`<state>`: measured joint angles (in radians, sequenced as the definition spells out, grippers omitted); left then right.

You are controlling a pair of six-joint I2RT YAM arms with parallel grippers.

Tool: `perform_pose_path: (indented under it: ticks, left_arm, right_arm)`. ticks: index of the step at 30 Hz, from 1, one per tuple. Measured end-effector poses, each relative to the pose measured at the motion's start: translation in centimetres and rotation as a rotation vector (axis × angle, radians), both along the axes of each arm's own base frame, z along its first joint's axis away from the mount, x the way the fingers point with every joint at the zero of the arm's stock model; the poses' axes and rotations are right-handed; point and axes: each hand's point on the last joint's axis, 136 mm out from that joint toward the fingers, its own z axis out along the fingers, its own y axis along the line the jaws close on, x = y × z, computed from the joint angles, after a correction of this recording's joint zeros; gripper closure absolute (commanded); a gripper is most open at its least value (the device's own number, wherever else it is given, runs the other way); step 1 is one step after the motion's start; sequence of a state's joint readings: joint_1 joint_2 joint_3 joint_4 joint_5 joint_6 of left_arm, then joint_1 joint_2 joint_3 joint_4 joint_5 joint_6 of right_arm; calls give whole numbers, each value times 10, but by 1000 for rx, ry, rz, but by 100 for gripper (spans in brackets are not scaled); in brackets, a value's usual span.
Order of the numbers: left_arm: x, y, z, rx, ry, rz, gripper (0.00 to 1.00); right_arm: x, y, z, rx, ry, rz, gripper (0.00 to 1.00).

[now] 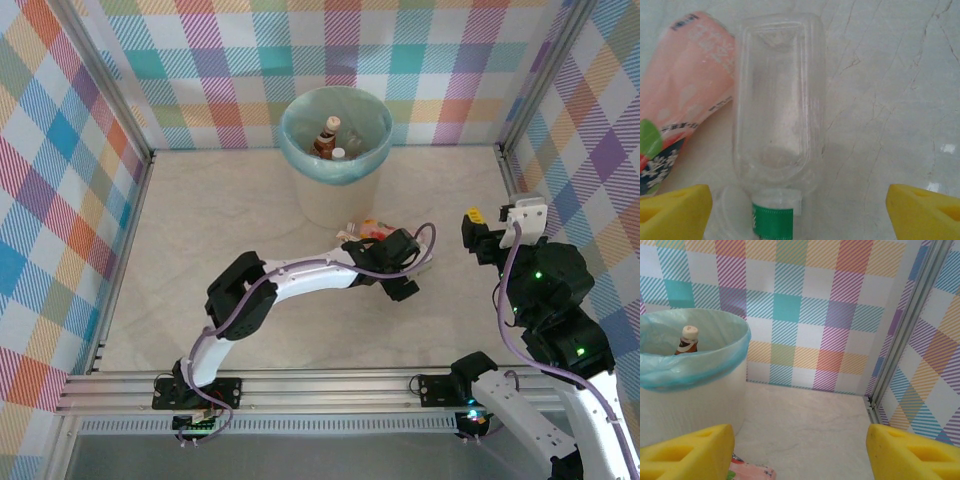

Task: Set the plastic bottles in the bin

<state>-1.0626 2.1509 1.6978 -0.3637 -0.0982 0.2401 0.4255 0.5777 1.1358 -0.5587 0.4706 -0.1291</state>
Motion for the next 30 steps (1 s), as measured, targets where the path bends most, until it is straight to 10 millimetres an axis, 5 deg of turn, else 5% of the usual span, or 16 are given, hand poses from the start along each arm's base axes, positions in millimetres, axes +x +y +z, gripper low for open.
perform_pose_path:
  ticks: [11, 15, 22, 26, 30]
  left_arm:
    - [25, -10, -33, 46, 62, 29, 21]
    - [24, -10, -40, 57, 77, 28, 33]
    - [16, -9, -36, 35, 96, 10, 39]
    - [2, 7, -9, -9, 97, 4, 41]
    - [-9, 25, 58, -141, 31, 13, 41]
  right_arm:
    - [0, 2, -1, -1, 4, 11, 29]
    - [0, 2, -1, -1, 4, 11, 29]
    - [0, 3, -2, 0, 4, 16, 29]
    - [2, 7, -4, -1, 14, 34, 29]
    - [10, 17, -6, 11, 47, 70, 29]
